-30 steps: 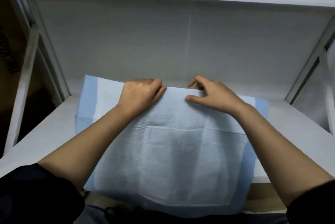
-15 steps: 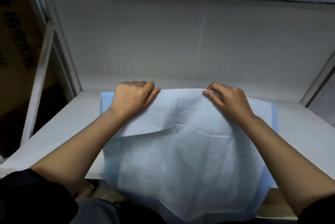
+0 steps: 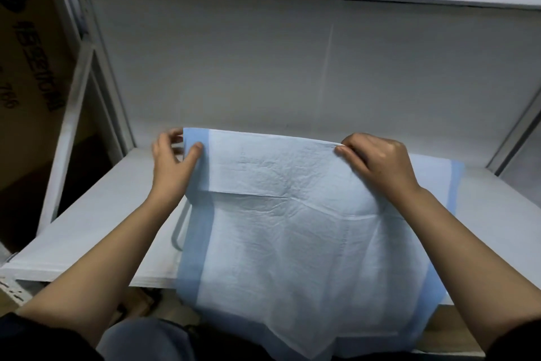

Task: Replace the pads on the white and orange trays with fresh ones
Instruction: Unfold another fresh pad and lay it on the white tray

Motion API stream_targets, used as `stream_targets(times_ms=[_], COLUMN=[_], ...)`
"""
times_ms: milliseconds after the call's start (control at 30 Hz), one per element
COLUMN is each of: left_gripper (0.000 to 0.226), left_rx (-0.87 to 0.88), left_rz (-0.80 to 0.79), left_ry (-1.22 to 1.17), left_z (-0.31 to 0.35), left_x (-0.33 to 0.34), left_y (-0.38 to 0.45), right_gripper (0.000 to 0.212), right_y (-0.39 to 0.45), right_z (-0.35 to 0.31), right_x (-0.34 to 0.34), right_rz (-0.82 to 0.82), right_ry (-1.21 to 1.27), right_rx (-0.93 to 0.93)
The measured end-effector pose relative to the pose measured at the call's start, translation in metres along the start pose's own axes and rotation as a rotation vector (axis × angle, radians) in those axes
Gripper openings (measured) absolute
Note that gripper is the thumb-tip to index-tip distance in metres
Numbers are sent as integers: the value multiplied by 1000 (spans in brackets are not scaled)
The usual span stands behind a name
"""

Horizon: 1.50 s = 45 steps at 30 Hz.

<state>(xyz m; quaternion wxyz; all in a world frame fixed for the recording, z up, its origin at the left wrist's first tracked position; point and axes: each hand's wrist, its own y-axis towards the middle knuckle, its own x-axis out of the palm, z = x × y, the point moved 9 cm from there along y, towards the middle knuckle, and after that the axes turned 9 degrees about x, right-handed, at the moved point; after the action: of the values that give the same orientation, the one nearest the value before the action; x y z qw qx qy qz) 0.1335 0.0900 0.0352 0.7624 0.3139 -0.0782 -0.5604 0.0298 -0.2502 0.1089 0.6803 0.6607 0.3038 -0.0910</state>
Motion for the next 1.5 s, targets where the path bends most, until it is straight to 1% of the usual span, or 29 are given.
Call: stream_targets(times_ms=[33,67,167,233,300,367,433,533,567,600,633,733,767,800,833,900,933,967,1067,1200,1333,1433,1500], left_gripper=[49,48,47,41,36,40,49,68,73,71,62,18,12,17,31,66,77,83,91,103,97,91,82], left_rx=[-77,-117,-160,-186,-221,-259,-297,-301,-307,-314,-312,-314,-324,-323,-319,-325,-329,-332,-330,-343,-321,-309,-314], left_rz=[-30,-55,-62,-40,-64,-108,-206,-500,-552,-571,-575,-513,-495,-496,-508,-513,-517,-531,-575,-568,-544,-590,-615], left_ry=[-100,-121,-106,-167,-260,-309,-350,-381,-403,-428,-441,-426,-414,-410,-420,-425,-422,-421,-427,-343,-248,-175,-117], left_z=[-8,-11,-11,-8,-3,-1,2,8,9,10,13,20,19,19,18,14,10,8,5,1,-4,-9,-15], left_x=[5,8,12,11,14,17,18,28,30,30,31,29,25,24,23,20,18,19,23,18,11,12,10], left_y=[-2,-4,-8,-10,-9,-5,2,2,1,-1,-2,-8,-13,-17,-22,-32,-37,-42,-56,-66,-69,-75,-79], right_gripper=[32,33,33,33,32,31,30,29,29,30,30,30,30,31,32,33,32,32,32,32,32,33,33], right_y=[0,0,-1,-1,-1,-1,0,0,0,0,0,-1,-2,-4,-5,-8,-10,-11,-14,-16,-18,-20,-22], right_z=[-1,-1,-1,-1,0,1,0,1,1,0,1,4,4,5,6,8,7,8,6,-1,-3,-4,-4], right_x=[-1,-2,-4,-5,-6,-8,-11,-13,-13,-12,-13,-12,-9,-9,-9,-8,-7,-8,-9,-7,-7,-9,-11], right_rz=[13,22,38,40,43,52,63,75,73,68,68,48,37,34,32,28,22,20,14,11,5,10,17], right_ry=[-6,-12,-23,-18,-14,-13,-17,-24,-20,-15,-20,-24,-22,-28,-37,-48,-49,-51,-42,-63,-69,-67,-74], right_rx=[-10,-19,-35,-35,-35,-34,-36,-42,-45,-48,-49,-38,-36,-37,-39,-46,-53,-61,-87,-162,-192,-203,-208])
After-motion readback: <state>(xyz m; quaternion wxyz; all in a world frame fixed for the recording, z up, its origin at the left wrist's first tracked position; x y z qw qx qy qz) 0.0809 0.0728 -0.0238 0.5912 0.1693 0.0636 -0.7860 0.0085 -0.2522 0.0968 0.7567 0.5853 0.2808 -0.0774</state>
